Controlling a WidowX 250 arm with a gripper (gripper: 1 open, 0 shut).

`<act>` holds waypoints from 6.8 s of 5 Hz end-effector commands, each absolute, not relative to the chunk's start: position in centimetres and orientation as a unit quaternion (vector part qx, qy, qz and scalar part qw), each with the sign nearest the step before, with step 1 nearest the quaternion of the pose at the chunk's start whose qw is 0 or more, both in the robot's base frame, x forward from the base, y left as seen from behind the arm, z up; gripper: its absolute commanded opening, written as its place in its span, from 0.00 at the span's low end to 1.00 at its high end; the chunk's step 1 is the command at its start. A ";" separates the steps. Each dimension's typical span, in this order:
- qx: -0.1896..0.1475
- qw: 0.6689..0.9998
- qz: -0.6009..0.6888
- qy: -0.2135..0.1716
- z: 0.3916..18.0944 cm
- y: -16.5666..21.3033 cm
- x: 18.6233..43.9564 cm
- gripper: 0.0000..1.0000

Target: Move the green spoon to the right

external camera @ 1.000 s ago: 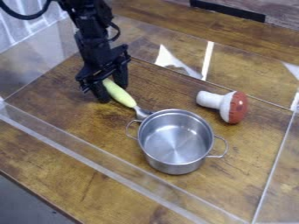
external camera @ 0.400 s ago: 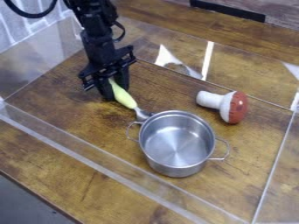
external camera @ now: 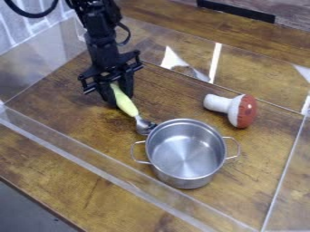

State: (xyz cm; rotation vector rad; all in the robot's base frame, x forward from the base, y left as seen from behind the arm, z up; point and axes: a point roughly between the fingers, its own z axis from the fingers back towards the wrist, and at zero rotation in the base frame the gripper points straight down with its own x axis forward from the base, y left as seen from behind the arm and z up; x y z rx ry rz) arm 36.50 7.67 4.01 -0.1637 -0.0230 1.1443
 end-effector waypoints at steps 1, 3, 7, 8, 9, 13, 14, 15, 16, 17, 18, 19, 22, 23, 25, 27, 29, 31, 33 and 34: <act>-0.092 0.822 0.559 -0.055 7.5 10.1 36.6 0.00; -0.092 0.878 0.464 -0.067 7.5 5.8 38.8 0.00; -0.039 0.928 0.362 -0.083 6.6 0.2 39.3 0.00; -0.027 0.939 0.331 -0.083 6.5 0.5 38.9 0.00; -0.018 0.942 0.325 -0.080 7.0 1.0 38.7 0.00; -0.006 0.927 0.369 -0.068 8.3 2.5 36.7 0.00; -0.005 0.932 0.356 -0.070 9.2 2.4 37.5 0.00; -0.010 0.935 0.348 -0.069 10.1 1.9 38.1 0.00; -0.011 0.940 0.336 -0.065 9.9 1.2 38.0 0.00; -0.010 0.950 0.306 -0.060 9.2 0.0 37.9 0.00; -0.011 0.957 0.283 -0.055 8.5 -1.3 37.6 0.00; -0.014 0.954 0.296 -0.047 7.1 -2.7 37.1 0.00; -0.007 0.969 0.242 -0.046 8.5 -4.3 36.4 0.00; 0.000 0.970 0.237 -0.046 7.8 -4.9 35.6 0.00; 0.005 0.979 0.198 -0.054 10.8 -5.2 35.5 0.00; 0.010 0.983 0.177 -0.049 10.8 -6.1 35.1 1.00; 0.025 0.975 0.217 -0.034 8.0 -5.6 35.3 1.00; 0.039 0.950 0.309 -0.025 6.3 -2.6 34.8 1.00; 0.043 0.958 0.285 -0.017 4.6 -2.1 35.6 1.00; 0.043 0.963 0.265 -0.016 4.7 -1.9 36.1 0.00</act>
